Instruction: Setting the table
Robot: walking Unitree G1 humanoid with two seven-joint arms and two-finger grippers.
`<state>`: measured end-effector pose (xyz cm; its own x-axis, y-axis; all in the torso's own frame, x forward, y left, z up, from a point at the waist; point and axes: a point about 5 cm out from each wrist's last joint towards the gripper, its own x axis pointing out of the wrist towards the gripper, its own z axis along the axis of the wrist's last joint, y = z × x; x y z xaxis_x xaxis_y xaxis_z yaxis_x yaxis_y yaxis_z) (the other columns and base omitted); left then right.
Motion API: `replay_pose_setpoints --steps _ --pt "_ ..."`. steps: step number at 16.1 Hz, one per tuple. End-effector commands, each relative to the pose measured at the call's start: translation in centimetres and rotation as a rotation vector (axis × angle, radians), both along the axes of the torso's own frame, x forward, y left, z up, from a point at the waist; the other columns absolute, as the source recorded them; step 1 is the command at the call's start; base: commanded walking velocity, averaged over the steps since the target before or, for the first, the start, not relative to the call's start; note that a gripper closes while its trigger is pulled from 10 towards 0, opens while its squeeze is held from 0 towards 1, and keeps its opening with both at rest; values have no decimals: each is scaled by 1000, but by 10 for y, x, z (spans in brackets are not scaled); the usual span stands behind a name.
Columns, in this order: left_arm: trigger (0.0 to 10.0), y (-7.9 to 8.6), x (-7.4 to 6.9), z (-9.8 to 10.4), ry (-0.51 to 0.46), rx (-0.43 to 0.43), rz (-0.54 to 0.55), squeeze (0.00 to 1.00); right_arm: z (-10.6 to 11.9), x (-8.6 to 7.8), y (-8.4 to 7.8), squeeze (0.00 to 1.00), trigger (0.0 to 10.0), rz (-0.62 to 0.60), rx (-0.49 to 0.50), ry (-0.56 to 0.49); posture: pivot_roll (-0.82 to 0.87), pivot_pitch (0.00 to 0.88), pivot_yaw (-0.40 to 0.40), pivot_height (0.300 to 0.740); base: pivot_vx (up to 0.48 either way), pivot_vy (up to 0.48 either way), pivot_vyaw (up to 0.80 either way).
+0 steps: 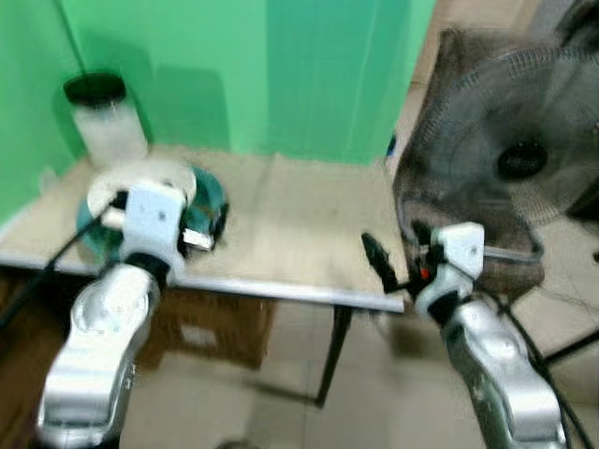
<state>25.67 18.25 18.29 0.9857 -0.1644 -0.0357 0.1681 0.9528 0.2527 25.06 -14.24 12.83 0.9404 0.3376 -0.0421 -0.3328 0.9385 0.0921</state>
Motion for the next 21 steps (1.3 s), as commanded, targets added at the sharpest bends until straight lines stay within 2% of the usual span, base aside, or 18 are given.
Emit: replay_pose_setpoints --steps 1,6,7,13,14,15,16,17,18,19,21 --pt "10000 4 0 0 3 5 11 0 1 0 1 0 10000 5 19 0 95 0 -25 740 0 480 0" --pt "10000 4 4 0 13 18 1 0 -3 2 1 0 10000 -34 73 31 96 0 -18 740 0 472 0" --pt "10000 4 5 -1 24 47 2 0 -3 2 0 0 10000 -41 77 34 96 0 -14 740 0 0 0" --pt "10000 12 14 1 39 62 22 0 -3 3 -2 0 10000 -63 91 38 94 0 -8 740 0 0 0" --pt "10000 16 18 3 43 62 24 0 -3 3 -2 0 10000 -59 96 42 95 0 -9 740 0 0 0" --pt "10000 20 27 4 59 114 -14 0 -3 3 -1 0 10000 -44 108 46 99 0 -12 740 0 0 0" --pt "10000 26 34 6 72 163 -54 455 -1 3 1 0 10000 -19 103 41 99 0 -10 740 0 0 0" --pt "10000 35 40 8 90 198 -63 812 0 3 3 0 10000 9 89 37 98 0 -8 740 0 0 0" --pt "10000 42 43 8 110 207 -71 1000 0 2 4 0 10000 31 82 35 98 0 -8 740 0 0 0" --pt "10000 51 48 12 107 225 -56 1000 1 1 4 0 10000 50 72 33 93 0 0 740 0 0 0" --pt "10000 57 53 15 107 262 -67 1000 2 0 4 0 10000 61 65 30 85 0 5 740 0 0 0"
